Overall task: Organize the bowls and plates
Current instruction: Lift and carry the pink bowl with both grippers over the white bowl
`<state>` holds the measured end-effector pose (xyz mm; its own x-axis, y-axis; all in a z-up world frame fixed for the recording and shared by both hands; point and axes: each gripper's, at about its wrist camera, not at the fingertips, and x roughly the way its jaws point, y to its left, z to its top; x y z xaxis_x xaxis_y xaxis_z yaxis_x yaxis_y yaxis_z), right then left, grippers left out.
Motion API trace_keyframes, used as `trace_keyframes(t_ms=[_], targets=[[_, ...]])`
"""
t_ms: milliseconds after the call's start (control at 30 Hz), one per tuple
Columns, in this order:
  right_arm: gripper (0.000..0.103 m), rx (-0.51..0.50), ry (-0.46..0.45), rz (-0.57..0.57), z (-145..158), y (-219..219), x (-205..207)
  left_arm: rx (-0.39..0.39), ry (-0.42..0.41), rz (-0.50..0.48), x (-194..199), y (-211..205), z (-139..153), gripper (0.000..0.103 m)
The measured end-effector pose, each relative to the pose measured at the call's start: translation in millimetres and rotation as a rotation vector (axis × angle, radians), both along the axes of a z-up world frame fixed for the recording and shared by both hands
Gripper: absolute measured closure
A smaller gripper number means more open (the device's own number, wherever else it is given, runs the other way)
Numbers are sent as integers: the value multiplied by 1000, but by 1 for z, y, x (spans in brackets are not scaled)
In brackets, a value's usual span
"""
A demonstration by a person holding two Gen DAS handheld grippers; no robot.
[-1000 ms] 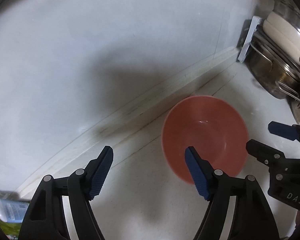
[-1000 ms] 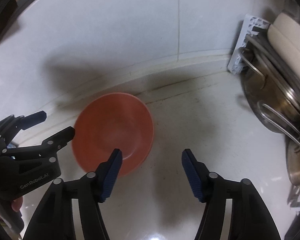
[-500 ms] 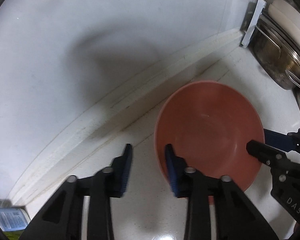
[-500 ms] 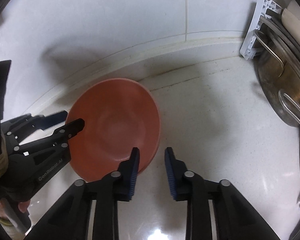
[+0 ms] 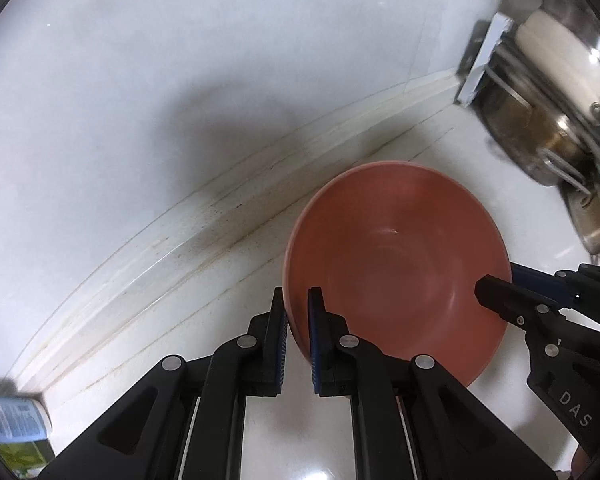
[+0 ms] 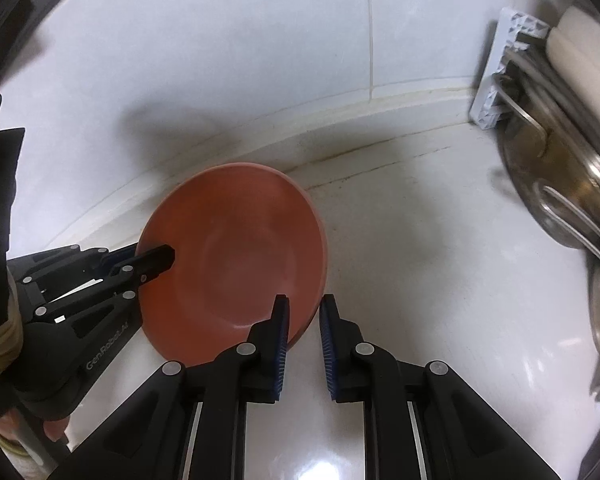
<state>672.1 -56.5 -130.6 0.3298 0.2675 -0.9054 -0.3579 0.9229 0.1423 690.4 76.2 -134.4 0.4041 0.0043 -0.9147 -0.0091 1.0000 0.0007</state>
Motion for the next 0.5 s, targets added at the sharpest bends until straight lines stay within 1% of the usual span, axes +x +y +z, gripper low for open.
trace_keyframes(t_ms=[167,300,500], targets=[[86,-1,-38,-7,27,-9,-25,-24,-39,-5,-25,-6,29,92],[86,-5,-63,-19,47,-19,-49,-43,-87,-29,-52,-18,57,91],[86,7,-98,-40,77,-40,-93,-63,-128,-53,-94,-40,82,91]])
